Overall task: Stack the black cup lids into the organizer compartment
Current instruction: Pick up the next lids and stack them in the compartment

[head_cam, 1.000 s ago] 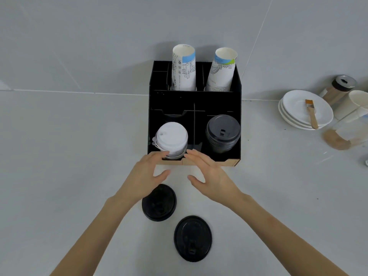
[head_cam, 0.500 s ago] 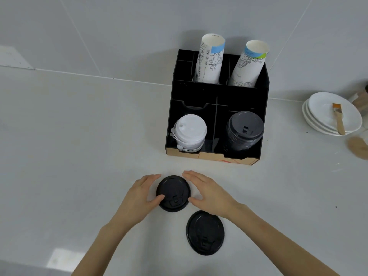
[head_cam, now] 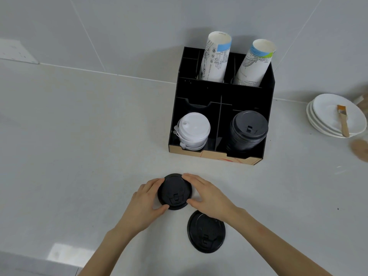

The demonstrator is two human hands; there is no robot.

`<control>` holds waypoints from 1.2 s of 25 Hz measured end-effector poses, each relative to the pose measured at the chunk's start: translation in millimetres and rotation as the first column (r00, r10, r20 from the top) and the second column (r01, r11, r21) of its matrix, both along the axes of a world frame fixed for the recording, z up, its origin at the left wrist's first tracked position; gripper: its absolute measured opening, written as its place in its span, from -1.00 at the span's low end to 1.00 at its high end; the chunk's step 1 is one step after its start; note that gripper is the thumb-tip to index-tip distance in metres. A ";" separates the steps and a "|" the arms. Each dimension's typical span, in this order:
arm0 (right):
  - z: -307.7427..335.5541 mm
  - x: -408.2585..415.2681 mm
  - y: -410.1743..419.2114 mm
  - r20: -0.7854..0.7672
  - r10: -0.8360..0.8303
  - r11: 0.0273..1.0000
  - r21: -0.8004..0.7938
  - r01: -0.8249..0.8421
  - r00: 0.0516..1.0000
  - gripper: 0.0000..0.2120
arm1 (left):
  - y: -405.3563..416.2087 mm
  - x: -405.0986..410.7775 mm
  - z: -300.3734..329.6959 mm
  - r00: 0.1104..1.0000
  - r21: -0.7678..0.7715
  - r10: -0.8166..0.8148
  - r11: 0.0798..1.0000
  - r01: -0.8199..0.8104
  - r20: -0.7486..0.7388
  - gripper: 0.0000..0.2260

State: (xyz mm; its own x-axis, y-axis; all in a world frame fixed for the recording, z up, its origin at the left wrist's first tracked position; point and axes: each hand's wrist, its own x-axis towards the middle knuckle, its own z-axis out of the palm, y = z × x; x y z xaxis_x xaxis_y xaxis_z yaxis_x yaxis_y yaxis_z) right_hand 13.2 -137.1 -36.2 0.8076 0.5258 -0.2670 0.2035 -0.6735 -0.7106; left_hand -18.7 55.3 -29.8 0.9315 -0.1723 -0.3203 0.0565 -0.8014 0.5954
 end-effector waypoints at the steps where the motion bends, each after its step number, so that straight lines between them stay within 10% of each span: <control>1: 0.6 -1.0 -0.3 -0.005 -0.010 1.000 0.010 0.011 1.000 -0.43 | -0.8 0.2 0.9 1.000 -0.012 0.003 1.000 -0.003 -0.001 -0.41; 30: 88.9 30.5 -97.2 0.289 -0.467 0.878 0.260 0.401 0.836 -0.50 | -99.4 101.4 88.0 0.932 -0.159 -0.246 0.942 0.294 0.268 -0.45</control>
State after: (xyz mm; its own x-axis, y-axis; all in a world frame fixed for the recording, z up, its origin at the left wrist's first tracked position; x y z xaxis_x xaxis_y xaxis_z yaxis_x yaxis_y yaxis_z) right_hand 43.7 -234.3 52.7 0.9860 0.1120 0.1239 0.1667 -0.6143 -0.7713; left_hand 82.7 -44.1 58.2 0.8854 -0.4640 -0.0278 -0.3100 -0.6340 0.7085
